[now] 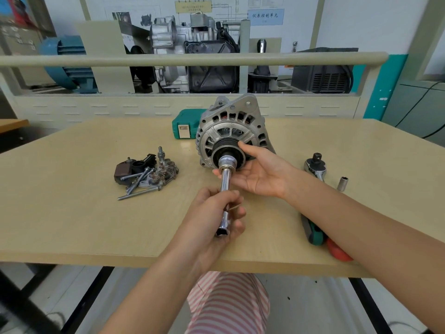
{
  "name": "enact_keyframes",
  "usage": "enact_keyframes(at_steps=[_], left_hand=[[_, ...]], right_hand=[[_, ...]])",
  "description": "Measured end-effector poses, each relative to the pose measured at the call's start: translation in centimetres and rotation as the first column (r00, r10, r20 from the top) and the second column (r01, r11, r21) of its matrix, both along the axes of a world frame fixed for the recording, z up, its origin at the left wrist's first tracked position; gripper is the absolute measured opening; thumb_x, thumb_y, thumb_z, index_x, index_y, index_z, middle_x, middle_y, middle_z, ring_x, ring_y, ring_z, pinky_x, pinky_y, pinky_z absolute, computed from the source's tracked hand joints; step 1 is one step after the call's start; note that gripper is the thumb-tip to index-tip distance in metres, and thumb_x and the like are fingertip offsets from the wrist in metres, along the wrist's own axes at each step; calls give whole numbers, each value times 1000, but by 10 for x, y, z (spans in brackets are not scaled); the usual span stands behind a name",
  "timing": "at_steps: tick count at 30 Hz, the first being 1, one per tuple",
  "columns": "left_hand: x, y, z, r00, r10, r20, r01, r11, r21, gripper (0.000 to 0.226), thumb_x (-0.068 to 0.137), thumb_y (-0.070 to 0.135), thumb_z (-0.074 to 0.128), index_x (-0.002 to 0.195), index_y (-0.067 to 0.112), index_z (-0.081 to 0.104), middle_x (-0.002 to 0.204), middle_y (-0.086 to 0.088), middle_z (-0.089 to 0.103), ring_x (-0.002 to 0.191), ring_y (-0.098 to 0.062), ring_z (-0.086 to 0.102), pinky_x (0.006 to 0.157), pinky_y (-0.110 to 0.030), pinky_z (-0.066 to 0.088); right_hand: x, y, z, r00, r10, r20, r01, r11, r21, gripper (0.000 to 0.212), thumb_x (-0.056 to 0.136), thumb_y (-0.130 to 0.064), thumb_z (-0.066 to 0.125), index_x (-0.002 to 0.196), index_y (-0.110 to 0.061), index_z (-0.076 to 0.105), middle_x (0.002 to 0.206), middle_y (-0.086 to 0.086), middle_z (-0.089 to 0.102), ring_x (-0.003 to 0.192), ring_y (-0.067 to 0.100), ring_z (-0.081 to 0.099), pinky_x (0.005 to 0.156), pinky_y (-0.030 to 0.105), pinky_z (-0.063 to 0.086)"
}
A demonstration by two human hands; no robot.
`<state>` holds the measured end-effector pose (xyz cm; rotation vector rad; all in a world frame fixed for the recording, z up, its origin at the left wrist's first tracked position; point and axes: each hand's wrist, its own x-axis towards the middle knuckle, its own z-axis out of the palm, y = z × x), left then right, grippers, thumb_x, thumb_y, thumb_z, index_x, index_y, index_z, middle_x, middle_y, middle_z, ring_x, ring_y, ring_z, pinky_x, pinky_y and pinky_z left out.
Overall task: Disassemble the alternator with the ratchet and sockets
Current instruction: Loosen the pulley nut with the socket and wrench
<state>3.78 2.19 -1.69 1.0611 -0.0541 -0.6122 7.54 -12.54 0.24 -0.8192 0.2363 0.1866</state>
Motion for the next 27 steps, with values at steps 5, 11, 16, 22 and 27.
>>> enact_keyframes(at_steps=[5,11,16,22,27], left_hand=[[0,-1,4,1000,-6,3,6,1000,10,7,93,20,57,91,15,53,61,-4,63,35,-6,46,28,-11,29],[-7,-3,-4,995,80,59,-79,997,-26,17,90,5,58,106,11,56,67,-1,43,37,-3,40,27,-11,24],[-7,-10,0,982,108,-154,-132,979,-157,3,88,2,59,89,1,56,48,-1,46,35,-4,44,32,-11,37],[-13,-3,13,908,51,-415,-204,920,-334,11,88,2,60,80,-6,60,54,-14,60,44,-17,63,39,-36,54],[-13,3,15,894,-75,-442,-98,930,-354,44,95,15,49,65,-11,68,63,-15,67,48,-23,67,43,-46,55]], right_hand=[[0,2,0,1000,-19,11,19,1000,6,49,93,-29,53,121,11,49,104,30,63,79,37,68,63,39,59],[1,2,0,999,-33,-6,33,999,-13,51,92,-31,55,120,10,50,101,28,64,88,38,65,67,41,59],[1,1,-3,999,-38,-29,33,987,-158,55,90,-39,54,123,4,51,112,21,63,103,31,62,86,39,51],[-1,0,-1,998,-41,-39,33,979,-200,53,91,-40,54,124,1,53,105,16,66,91,23,65,86,32,51],[-3,3,1,997,-69,-41,58,973,-222,55,90,-40,56,126,1,52,122,17,61,106,25,60,87,31,49]])
